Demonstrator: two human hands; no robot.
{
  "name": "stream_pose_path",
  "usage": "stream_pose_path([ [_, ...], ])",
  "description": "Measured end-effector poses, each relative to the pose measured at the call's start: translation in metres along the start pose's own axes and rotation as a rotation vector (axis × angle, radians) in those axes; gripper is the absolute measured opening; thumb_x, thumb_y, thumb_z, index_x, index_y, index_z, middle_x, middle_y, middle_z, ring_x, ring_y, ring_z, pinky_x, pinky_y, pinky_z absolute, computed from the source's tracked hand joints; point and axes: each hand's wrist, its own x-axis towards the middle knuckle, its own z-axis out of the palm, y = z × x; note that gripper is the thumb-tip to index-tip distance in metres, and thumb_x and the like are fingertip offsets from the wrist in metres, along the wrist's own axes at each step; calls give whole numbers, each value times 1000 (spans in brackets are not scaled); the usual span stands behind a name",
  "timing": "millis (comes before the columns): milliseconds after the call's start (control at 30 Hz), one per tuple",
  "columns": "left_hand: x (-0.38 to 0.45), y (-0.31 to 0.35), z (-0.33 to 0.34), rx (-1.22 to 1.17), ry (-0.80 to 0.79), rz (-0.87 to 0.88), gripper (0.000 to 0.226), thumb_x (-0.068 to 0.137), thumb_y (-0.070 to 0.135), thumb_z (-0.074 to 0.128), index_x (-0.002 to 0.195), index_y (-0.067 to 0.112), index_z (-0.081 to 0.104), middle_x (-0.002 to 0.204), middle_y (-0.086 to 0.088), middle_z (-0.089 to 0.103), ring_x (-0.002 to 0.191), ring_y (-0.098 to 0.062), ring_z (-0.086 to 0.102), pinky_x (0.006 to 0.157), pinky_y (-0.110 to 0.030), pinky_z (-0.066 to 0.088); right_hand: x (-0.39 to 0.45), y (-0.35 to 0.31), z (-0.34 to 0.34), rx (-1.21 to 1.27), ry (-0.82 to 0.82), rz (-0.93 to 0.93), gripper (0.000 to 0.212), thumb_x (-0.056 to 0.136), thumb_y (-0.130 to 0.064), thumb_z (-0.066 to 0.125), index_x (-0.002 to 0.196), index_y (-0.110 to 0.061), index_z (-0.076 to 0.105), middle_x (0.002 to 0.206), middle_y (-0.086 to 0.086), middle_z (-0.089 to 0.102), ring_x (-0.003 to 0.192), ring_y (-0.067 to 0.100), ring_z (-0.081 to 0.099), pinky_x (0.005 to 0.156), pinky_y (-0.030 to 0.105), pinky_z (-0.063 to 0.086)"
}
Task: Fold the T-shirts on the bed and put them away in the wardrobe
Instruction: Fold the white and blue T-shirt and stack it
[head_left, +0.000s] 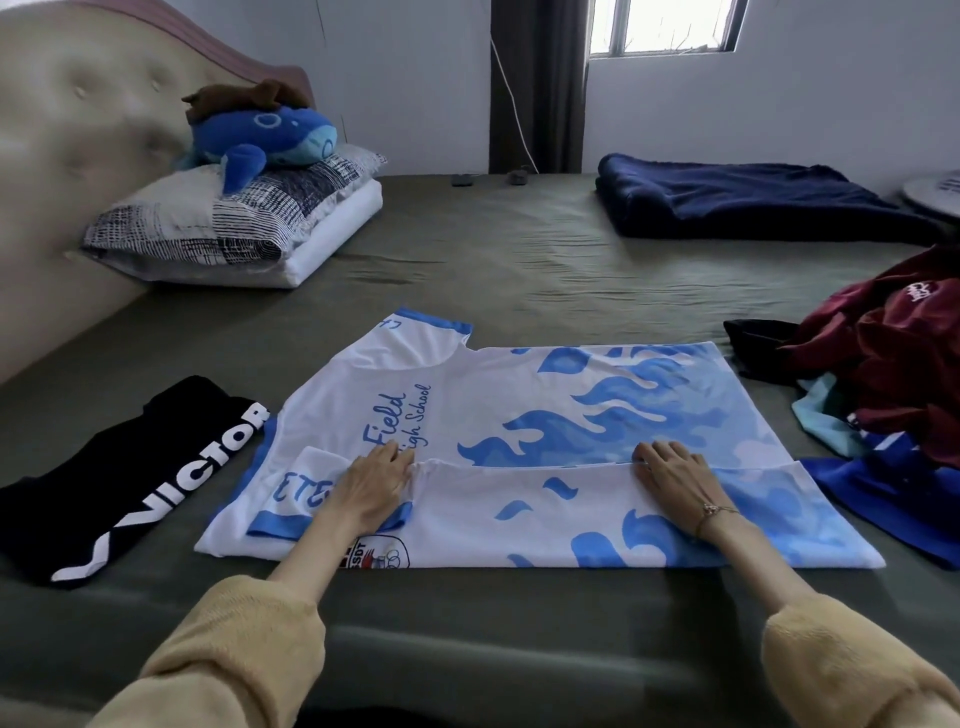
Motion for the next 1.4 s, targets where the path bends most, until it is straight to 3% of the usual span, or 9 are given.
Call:
stream_pose_path([
  [333, 14, 2, 6, 194, 41, -84, 37, 103, 33, 16, 121, 17, 44, 117, -2, 50, 107, -20, 46, 89, -34, 31, 17, -4, 0, -4, 44, 53, 26, 101, -34, 28, 107, -18, 48, 106, 1, 54, 101, 19, 48, 75, 28, 22],
  [433, 17, 1, 8, 180, 64, -91, 59, 93, 43, -1, 119, 18, 45, 115, -1, 52, 107, -20, 47, 87, -34, 30, 16, 4, -5, -14, 65, 133, 27, 100, -38, 31, 94, -19, 50, 101, 2, 59, 102, 20, 51, 84, 32, 30],
  [633, 22, 5, 8, 117, 111, -121, 32, 102, 31, 23, 111, 15, 49, 112, -3, 55, 102, -20, 47, 86, -35, 29, 15, 35, -5, 1, -3, 134, 26, 100, -23, 35, 99, -10, 58, 100, 15, 62, 101, 32, 57, 81, 37, 42],
  [733, 22, 7, 11, 104, 184, -141, 55, 91, 40, 4, 104, 13, 50, 106, -4, 56, 95, -19, 46, 79, -33, 25, 14, 39, 2, 93, 100, 167, 29, 99, -22, 40, 89, -2, 59, 92, 19, 59, 97, 35, 56, 79, 40, 38],
  [867, 27, 13, 15, 50, 265, -230, 73, 72, 41, -10, 100, 13, 51, 103, -5, 55, 93, -20, 47, 80, -35, 27, 18, 36, 6, 80, 104, 174, 23, 100, -23, 39, 98, -6, 54, 101, 12, 54, 102, 31, 49, 81, 38, 34],
  [933, 36, 20, 13, 17, 270, -254, 67, 78, 39, -4, 102, 12, 52, 106, -4, 54, 97, -20, 47, 85, -35, 30, 26, 35, 5, 113, 148, 164, 19, 98, -19, 42, 99, -5, 55, 103, 13, 54, 103, 32, 49, 82, 39, 34],
  [1067, 65, 32, 7, -17, 216, -206, 27, 99, 22, 28, 113, 15, 49, 118, -3, 52, 108, -19, 46, 93, -33, 33, 53, 22, 3, 159, 94, 148, 20, 98, -18, 41, 113, -11, 52, 118, 8, 50, 113, 25, 45, 89, 37, 36],
  [1267, 125, 39, -4, 51, 99, -5, 34, 96, 7, 34, 127, 14, 44, 130, -4, 46, 119, -22, 43, 98, -36, 35, 112, 10, 3, 155, 2, 129, 33, 93, -7, 37, 123, -17, 44, 133, 2, 44, 124, 21, 41, 95, 35, 34],
  [1400, 161, 32, -5, 121, 78, 24, 37, 94, 3, 37, 130, 14, 39, 132, -4, 43, 120, -22, 42, 96, -35, 35, 148, 13, 2, 135, -37, 119, 49, 89, 0, 37, 135, -15, 35, 142, 3, 36, 131, 21, 35, 98, 37, 34],
])
